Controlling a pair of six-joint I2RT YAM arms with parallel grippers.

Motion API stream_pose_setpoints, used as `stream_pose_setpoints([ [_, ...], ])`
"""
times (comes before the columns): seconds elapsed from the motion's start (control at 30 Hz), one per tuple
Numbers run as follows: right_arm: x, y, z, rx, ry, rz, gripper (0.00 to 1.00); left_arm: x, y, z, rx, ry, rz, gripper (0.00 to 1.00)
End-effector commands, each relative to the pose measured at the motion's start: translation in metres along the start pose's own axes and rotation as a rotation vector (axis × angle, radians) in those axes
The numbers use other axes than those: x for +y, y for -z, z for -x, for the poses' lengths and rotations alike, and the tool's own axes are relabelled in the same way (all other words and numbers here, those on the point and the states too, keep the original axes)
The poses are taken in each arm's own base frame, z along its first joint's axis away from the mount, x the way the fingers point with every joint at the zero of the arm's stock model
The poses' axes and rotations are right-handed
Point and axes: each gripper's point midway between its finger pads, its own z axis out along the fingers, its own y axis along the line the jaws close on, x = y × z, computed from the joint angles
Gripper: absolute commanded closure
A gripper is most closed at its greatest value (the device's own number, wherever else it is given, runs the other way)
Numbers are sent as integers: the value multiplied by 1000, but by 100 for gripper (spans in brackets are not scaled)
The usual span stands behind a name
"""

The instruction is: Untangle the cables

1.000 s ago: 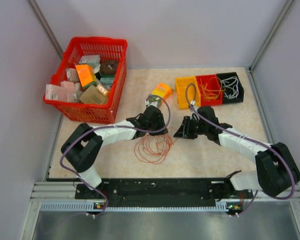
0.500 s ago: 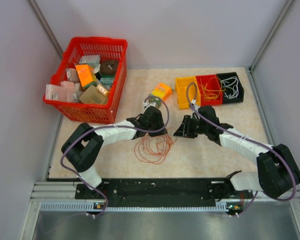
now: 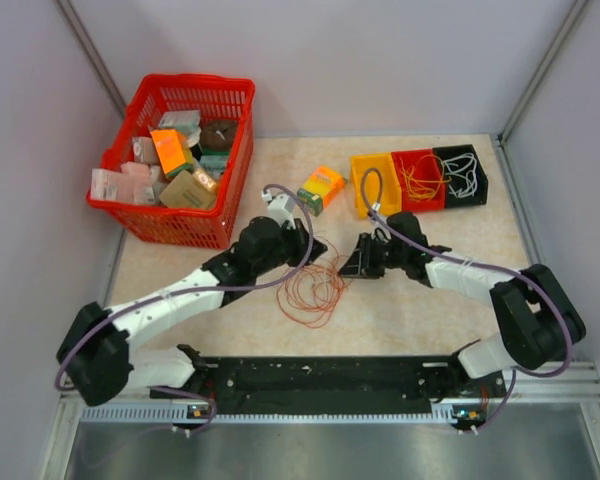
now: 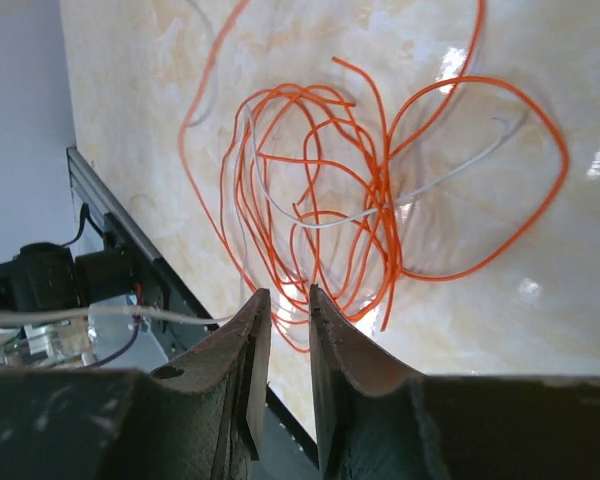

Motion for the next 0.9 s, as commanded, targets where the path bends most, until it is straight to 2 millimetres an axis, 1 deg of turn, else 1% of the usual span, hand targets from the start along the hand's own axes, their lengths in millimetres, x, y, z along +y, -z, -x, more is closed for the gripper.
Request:
stream_pose_setpoints([
  [0.0,32,-13,6,7,23,122,79,-80,59,54,-182,-141,-332,100],
  [0.07,33,-19,7,12,3,126,80,-107,94,74,-248,-188,-420,100],
  [0.13,26,-28,6,22,-36,116,79,-129,127,94,-313,-237,-483,100],
  [0.17,23,-32,5,27,-54,109,80,-145,147,105,-347,-267,-536,100],
  [0.27,11,-41,2,39,-100,78,80,-184,204,130,-432,-341,-666,100],
  [0.3,7,-44,2,38,-107,64,80,-195,221,136,-451,-356,-708,100],
  [0.37,2,-46,3,30,-109,45,80,-219,260,153,-513,-362,-788,100],
  [0.43,0,-47,5,27,-99,29,79,-232,285,166,-549,-343,-821,100],
  [0.5,6,-41,8,22,-59,31,78,-234,289,177,-570,-300,-803,100],
  [0.53,5,-36,11,11,-32,5,78,-231,285,182,-576,-268,-773,100],
  [0.6,12,-21,24,-27,62,-31,72,-219,265,188,-566,-201,-687,100],
  [0.63,13,-12,26,-30,96,-59,68,-213,256,190,-565,-180,-646,100],
  [0.67,18,-3,29,-40,158,-70,63,-210,250,192,-567,-172,-627,100],
  [0.7,29,11,36,-72,229,-63,56,-208,244,193,-568,-165,-614,100],
  [0.77,40,33,44,-124,347,-62,39,-207,237,196,-577,-147,-607,100],
  [0.83,53,48,45,-153,469,-21,32,-207,232,198,-579,-133,-599,100],
  [0.87,63,54,43,-159,536,24,30,-208,233,200,-584,-127,-604,100],
])
